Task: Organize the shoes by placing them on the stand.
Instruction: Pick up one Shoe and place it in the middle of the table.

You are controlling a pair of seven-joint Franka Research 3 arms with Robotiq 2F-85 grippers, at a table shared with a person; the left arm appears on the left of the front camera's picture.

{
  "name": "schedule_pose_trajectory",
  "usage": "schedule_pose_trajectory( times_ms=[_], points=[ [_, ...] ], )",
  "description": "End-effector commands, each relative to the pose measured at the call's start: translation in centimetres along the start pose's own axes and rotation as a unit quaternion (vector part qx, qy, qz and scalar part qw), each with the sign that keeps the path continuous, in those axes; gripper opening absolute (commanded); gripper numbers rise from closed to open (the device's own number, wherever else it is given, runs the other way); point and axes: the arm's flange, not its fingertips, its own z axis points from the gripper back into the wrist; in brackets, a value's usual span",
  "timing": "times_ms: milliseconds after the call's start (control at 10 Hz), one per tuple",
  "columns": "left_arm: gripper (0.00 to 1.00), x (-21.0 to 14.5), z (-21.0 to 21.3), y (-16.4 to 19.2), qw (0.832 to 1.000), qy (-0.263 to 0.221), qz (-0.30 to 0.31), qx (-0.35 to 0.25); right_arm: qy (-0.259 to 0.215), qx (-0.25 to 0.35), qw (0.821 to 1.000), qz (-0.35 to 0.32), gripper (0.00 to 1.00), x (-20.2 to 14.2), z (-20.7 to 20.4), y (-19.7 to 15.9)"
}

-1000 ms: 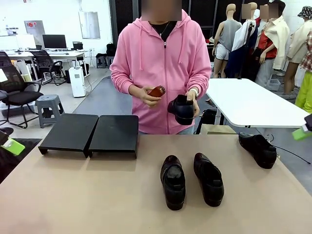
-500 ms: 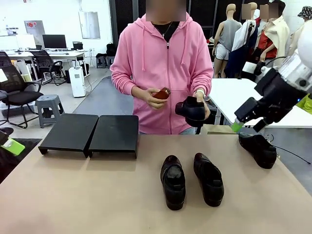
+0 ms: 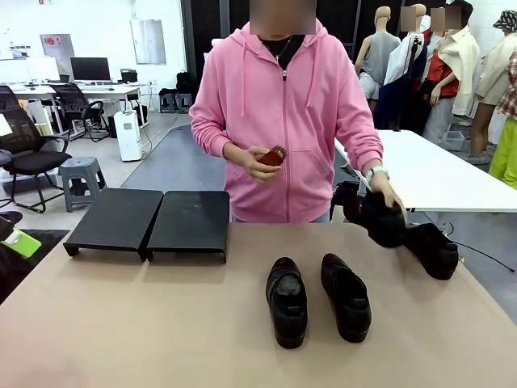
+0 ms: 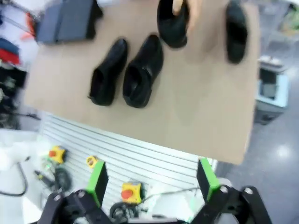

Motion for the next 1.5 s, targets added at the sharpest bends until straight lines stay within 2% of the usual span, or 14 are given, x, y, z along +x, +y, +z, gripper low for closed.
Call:
schedule_pose_trajectory(
  times_ms=[0, 300, 500, 600, 700, 800, 1000, 1200, 1300, 1400],
  points=[
    [1.00, 0.0, 0.2, 0.2, 1.000, -0.003, -0.008, -0.010, -0.023, 0.009, 1.000, -0.014, 1.00, 0.0, 0.2, -1.1],
    [1.00, 0.0, 0.2, 0.2, 1.000, -0.003, -0.008, -0.010, -0.014, 0.001, 1.000, -0.012, 1.00, 0.8, -3.3, 0.7],
    [1.00, 0.0, 0.2, 0.2, 1.000, -0.003, -0.008, -0.010, -0.018, -0.013, 0.999, 0.025, 1.00, 2.0, -4.4, 3.9],
    [1.00, 0.0, 0.2, 0.2, 1.000, -0.003, -0.008, -0.010, -0.006, -0.015, 0.999, 0.048, 1.00, 3.3, -5.9, 6.3],
    [1.00, 0.0, 0.2, 0.2, 1.000, -0.003, -0.008, -0.010, 0.021, -0.021, 0.996, 0.080, 1.00, 5.9, -9.2, 9.7],
    [1.00, 0.0, 0.2, 0.2, 1.000, -0.003, -0.008, -0.010, 0.045, -0.035, 0.995, 0.086, 1.00, 8.8, -13.3, 12.3],
    [1.00, 0.0, 0.2, 0.2, 1.000, -0.003, -0.008, -0.010, 0.070, -0.038, 0.996, 0.046, 1.00, 13.4, -22.4, 17.5],
    [1.00, 0.0, 0.2, 0.2, 1.000, -0.003, -0.008, -0.010, 0.068, -0.087, 0.993, -0.038, 1.00, 14.5, -30.3, 21.8],
    [1.00, 0.0, 0.2, 0.2, 1.000, -0.003, -0.008, -0.010, 0.094, -0.102, 0.988, -0.073, 1.00, 14.0, -33.4, 23.1],
    [1.00, 0.0, 0.2, 0.2, 1.000, -0.003, -0.008, -0.010, 0.101, -0.112, 0.985, -0.088, 1.00, 13.7, -34.6, 23.5]
  ],
)
